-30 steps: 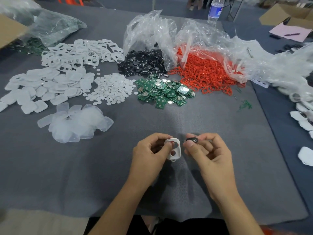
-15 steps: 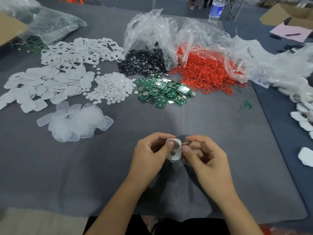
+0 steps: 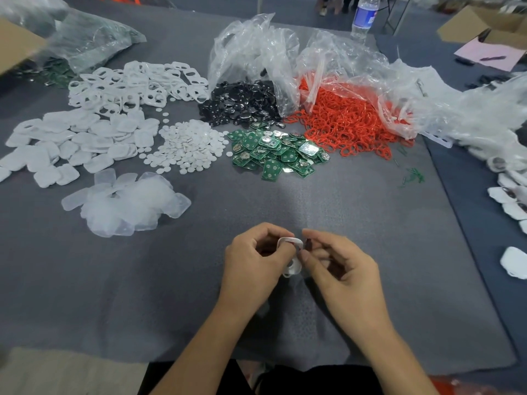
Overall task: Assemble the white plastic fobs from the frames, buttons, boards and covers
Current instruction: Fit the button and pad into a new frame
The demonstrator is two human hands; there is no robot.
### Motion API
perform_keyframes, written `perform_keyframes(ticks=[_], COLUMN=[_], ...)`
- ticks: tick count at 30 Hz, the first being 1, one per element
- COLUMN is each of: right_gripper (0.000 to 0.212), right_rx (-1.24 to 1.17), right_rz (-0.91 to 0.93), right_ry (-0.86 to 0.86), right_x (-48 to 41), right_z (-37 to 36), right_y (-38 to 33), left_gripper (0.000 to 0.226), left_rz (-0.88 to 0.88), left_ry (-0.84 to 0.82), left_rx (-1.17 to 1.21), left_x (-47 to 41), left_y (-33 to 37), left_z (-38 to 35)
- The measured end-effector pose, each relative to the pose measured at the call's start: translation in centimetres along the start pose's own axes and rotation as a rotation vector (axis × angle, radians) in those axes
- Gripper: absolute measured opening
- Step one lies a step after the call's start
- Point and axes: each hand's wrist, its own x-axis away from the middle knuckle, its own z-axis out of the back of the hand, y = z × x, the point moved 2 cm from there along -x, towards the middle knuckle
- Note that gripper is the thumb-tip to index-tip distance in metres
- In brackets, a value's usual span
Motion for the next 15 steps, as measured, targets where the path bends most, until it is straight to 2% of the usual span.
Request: perform_keyframes(ticks=[3,8,12,15], right_gripper=[0.031,0.029,0.04,0.039], right_rx=[0.059,0.355,0.516,0.608], right_rz=[0.028,0.219,0.292,0.313], right_ry=[-0.01,-0.005,-0.082,-0.103], right_x=[-0.1,-0.9,-1.4,-1.9], right_z=[-0.1,0.3,0.3,0.1], right_y=[0.0,-0.7,-1.3,-1.7], left_gripper=[0.01,0.018,0.021,0.026], left_rz=[0.008,0.04,0.095,0.137], left_ry=[-0.007,-0.189,-0.294,-0.33], left_rx=[-0.016,-0.027,0.037,0.079], left_x=[0.0,-0.6,-0.7,-0.8], left_y=[-0.2,-0.2,0.3,0.5], left_z=[0.0,0.5,1.1,1.3])
